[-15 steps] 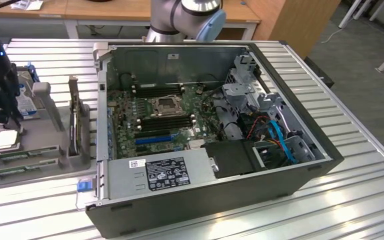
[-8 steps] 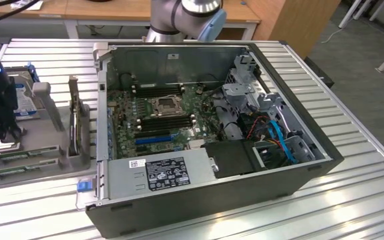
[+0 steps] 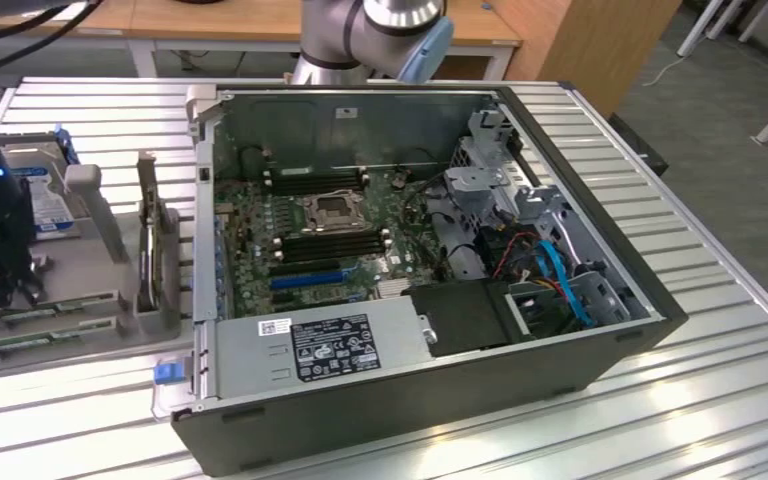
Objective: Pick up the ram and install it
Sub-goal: 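Pick up the ram and move it above insertion slot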
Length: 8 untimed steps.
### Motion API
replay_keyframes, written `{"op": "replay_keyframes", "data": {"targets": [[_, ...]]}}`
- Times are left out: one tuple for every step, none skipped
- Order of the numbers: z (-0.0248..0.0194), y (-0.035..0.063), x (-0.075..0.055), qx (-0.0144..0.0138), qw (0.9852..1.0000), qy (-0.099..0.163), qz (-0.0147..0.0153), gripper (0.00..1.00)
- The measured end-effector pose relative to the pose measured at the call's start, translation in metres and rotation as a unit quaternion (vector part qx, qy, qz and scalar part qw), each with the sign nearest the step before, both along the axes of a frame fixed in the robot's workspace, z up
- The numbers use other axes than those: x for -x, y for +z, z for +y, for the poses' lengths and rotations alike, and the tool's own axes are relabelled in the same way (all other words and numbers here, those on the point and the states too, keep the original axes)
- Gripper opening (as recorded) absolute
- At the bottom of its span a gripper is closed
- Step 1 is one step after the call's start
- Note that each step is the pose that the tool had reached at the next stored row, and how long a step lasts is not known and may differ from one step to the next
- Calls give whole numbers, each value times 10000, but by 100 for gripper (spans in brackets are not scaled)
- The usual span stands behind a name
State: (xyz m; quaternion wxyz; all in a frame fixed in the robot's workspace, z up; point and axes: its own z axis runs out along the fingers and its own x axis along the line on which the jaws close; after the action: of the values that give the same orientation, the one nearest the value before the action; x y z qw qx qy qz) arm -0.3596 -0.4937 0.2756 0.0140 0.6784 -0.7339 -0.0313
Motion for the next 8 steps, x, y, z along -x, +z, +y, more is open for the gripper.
{"op": "replay_keyframes", "data": {"targets": [[-1, -17, 0, 0, 10000, 6, 0, 24], [-2, -36, -1, 0, 10000, 12, -1, 24], [-4, -55, -1, 1, 10000, 17, 0, 24], [-7, -73, -1, 0, 10000, 22, 0, 24], [-9, -91, -1, 0, 10000, 27, 0, 24], [-12, -109, -1, 0, 10000, 32, 0, 24], [-15, -127, -1, 0, 10000, 36, 0, 24], [-19, -144, -2, 1, 10000, 43, 0, 24]]}}
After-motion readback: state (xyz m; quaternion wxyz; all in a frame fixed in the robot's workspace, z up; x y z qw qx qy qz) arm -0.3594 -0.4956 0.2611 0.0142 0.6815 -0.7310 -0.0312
